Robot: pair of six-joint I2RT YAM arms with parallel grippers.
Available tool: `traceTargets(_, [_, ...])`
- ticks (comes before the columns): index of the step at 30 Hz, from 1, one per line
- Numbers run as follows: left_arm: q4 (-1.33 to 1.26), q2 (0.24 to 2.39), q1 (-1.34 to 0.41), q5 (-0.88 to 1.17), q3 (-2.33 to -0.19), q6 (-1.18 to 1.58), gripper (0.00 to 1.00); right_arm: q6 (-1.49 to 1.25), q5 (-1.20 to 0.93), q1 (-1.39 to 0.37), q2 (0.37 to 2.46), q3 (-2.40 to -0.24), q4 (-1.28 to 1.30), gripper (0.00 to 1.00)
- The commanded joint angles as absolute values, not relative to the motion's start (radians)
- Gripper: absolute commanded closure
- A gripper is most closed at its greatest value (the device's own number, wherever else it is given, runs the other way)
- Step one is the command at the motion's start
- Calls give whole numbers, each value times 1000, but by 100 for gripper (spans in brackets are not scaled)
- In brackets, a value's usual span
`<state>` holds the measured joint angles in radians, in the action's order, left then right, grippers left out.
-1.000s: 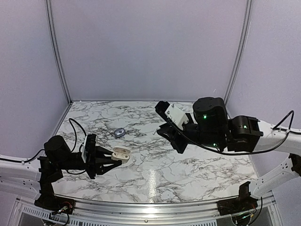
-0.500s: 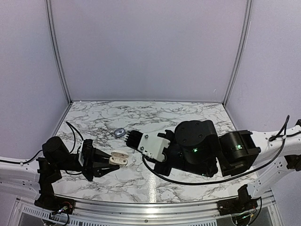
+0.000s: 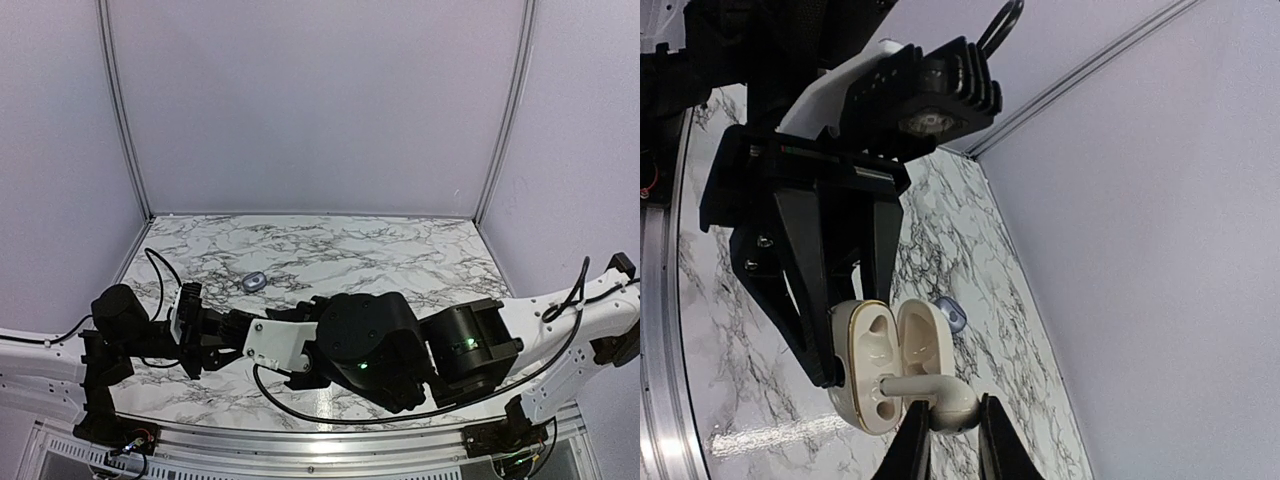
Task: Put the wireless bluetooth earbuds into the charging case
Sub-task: Insert the left earbud into the left side groove of the charging case.
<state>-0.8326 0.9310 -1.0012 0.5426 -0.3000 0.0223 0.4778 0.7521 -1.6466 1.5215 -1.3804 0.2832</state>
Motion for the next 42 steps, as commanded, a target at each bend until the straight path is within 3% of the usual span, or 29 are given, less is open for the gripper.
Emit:
traceTargets(1, [-869,942,-1000,534,-337,72,98,509,848,-1655,1537,-1441,257,95])
traceTargets(42, [-879,972,-1000,468,-365,112,100,586,919,-1630,1649,-1444,134,95])
